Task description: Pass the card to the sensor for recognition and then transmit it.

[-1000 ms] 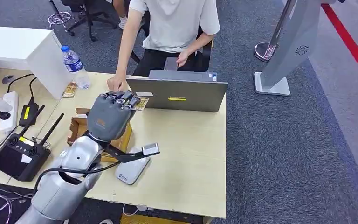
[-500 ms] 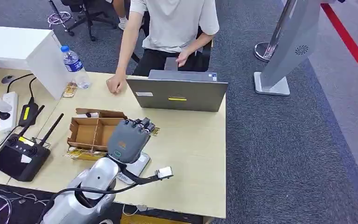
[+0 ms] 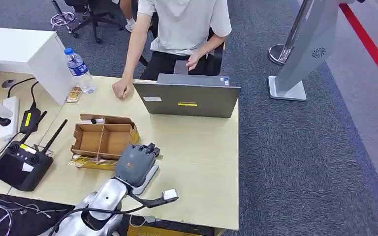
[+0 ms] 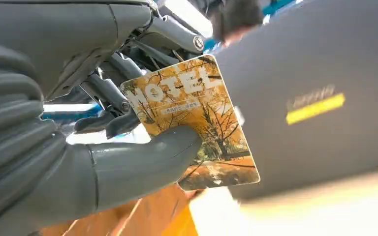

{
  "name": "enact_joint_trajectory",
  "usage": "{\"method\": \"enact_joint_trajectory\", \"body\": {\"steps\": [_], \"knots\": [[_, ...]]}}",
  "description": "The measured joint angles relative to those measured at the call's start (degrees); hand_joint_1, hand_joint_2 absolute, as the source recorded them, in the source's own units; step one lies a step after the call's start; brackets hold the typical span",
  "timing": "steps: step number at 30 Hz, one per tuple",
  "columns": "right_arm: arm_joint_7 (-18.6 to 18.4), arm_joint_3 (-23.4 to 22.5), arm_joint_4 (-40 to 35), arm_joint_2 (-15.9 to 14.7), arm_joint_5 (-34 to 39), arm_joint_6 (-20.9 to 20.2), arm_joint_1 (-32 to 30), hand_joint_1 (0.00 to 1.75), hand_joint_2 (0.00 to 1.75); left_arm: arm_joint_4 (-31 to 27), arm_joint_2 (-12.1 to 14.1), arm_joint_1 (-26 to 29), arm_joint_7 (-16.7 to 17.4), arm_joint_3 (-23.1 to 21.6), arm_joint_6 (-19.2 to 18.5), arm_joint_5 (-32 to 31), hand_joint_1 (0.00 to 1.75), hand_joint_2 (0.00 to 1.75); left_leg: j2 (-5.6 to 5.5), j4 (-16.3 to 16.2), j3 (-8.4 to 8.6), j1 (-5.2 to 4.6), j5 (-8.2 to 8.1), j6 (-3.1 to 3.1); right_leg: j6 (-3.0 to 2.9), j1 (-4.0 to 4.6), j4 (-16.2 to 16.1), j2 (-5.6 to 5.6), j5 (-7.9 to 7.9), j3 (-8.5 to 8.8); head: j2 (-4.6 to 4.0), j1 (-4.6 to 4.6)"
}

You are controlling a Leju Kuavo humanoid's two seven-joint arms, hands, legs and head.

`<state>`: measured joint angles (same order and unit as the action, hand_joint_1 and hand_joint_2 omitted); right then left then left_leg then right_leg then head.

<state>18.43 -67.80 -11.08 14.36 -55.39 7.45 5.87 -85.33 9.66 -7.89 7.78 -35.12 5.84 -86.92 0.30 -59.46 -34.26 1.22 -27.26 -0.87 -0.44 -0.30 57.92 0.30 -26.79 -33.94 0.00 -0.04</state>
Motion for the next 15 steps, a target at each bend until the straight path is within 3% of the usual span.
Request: {"method": "enact_joint_trajectory", "body": {"steps": [8, 15], "knots": [[-0.2, -0.3, 0.0, 0.0, 0.0, 0.3, 0.0, 0.00, 1.75, 1.4, -0.8, 4.0, 0.0, 4.0, 0.0, 0.5, 1.75, 1.75, -0.01, 0.0, 0.00, 0.00, -0.01, 0.02, 0.02, 0.00, 0.0, -0.01, -0.01, 0.00, 0.00, -0.02], [-0.3, -0.3, 0.0, 0.0, -0.1, 0.4, 0.0, 0.00, 1.75, 2.4, -1.4, 5.3, -1.4, 4.7, -1.7, 2.0, 1.75, 1.75, -0.01, 0.0, -0.01, 0.00, -0.02, 0.03, 0.02, 0.00, 0.0, -0.04, -0.01, 0.01, 0.00, -0.02]]}}
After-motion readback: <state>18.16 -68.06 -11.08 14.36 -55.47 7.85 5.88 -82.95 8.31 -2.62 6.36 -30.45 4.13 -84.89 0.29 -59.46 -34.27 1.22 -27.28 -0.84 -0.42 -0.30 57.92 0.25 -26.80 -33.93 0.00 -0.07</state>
